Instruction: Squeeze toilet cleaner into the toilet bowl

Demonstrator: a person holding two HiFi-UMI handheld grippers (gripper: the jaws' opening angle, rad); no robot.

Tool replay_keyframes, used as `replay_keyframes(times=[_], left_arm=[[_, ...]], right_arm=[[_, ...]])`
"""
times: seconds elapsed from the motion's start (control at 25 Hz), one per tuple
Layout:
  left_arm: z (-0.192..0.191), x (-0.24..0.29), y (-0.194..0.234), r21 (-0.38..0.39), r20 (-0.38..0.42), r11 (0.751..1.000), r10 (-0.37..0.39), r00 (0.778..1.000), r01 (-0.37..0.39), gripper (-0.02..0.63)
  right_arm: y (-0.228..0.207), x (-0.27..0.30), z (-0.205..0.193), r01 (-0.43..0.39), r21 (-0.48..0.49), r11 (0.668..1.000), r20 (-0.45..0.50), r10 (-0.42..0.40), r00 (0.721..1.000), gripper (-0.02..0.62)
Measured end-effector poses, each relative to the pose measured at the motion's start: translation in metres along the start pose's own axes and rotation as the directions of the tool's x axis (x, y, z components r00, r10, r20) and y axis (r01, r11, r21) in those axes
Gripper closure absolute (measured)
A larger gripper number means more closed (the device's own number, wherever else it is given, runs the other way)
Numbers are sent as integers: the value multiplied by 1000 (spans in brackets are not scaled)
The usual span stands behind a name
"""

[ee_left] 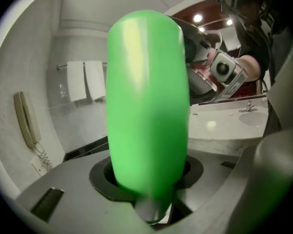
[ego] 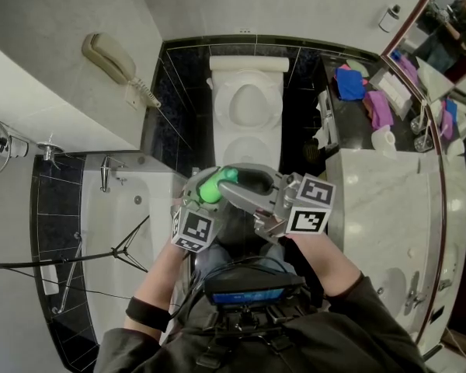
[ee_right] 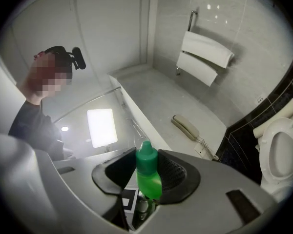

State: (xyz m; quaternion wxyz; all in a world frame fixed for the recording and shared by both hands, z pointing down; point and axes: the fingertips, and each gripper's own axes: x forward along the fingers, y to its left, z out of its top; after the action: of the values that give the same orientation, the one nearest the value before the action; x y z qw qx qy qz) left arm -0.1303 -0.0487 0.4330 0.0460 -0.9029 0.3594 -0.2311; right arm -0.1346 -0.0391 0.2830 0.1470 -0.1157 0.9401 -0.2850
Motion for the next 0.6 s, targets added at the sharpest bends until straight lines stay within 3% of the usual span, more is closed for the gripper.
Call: replay_keyframes(times=[0.12, 0.24, 0.32, 0.52, 0.6], left_arm=[[7, -1, -21, -37, 29, 988, -149, 988, 150, 414], [11, -8, -44, -82, 61, 948, -304, 951, 308, 414], [14, -14, -62, -110, 84, 901, -413, 907, 420, 414], [21, -35, -98, -146, 135, 754, -626, 768, 641, 414], [22, -40, -105, -156, 151, 722, -657, 738, 675, 414]], right_arm=[[7, 0, -3, -69, -46, 997, -43, 67, 997, 442], [15, -3, -6, -147, -114, 983, -90, 137, 987, 442], [23, -7, -7, -214, -161, 963, -121, 196, 973, 442], [41, -18, -10, -372, -255, 892, -168, 338, 926, 442], [43, -20, -12, -395, -276, 876, -167, 361, 917, 443]])
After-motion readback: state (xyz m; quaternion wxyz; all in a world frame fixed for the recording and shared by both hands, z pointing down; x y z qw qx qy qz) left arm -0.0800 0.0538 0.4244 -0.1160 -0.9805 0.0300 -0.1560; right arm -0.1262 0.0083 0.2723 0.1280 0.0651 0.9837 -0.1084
